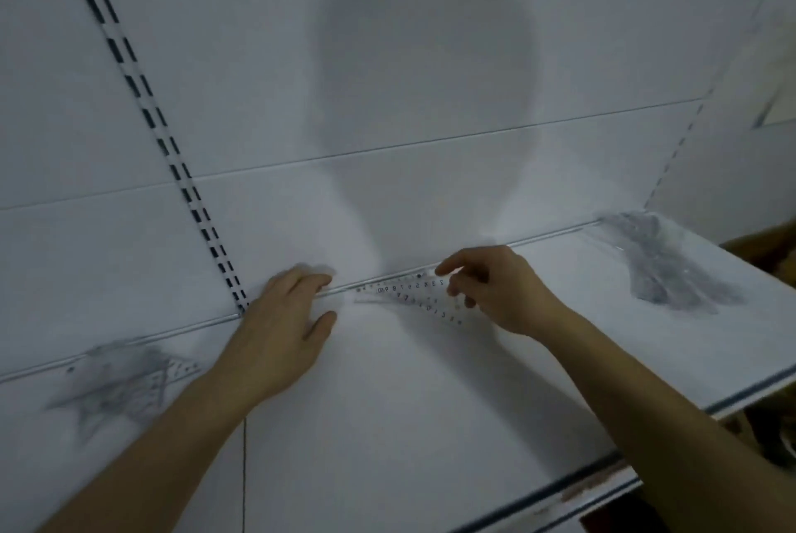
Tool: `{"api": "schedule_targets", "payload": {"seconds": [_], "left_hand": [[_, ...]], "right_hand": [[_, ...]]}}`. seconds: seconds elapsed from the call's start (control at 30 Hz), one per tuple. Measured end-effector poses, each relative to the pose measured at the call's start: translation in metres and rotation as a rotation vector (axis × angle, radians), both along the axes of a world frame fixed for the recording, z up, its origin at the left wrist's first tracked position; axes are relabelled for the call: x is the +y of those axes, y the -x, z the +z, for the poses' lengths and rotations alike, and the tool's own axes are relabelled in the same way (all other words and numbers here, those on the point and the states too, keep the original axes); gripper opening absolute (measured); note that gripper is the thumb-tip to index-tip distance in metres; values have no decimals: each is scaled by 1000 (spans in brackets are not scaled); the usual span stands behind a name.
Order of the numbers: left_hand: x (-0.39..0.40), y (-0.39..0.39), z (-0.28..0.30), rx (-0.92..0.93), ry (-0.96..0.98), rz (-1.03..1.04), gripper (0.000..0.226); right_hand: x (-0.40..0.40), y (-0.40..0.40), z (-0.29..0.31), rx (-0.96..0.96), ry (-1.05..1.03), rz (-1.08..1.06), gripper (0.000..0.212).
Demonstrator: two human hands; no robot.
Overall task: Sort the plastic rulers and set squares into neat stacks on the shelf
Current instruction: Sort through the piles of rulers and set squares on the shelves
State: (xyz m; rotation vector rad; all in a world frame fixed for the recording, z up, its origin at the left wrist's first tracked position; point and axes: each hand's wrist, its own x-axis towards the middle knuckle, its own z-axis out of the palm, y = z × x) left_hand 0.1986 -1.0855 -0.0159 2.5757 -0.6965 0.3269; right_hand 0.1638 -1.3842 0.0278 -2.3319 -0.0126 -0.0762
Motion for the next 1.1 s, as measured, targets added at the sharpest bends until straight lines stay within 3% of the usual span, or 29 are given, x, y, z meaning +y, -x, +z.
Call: {"api": "schedule_targets", "payload": {"seconds": [0.33, 0.53, 0.83, 1.1], "left_hand": [[52, 49, 9, -34, 56, 146, 51], [103, 80, 16, -40, 6, 184, 53], [309, 185, 46, -26, -147, 494, 64], [511, 332, 45, 17, -161, 842, 72]], "right_hand": [[33, -18, 8, -124, 174, 163, 20], [107, 12, 23, -180, 286, 347, 21], [316, 84, 38, -274, 357, 656, 29], [547, 143, 41, -407, 383, 1020, 45]]}}
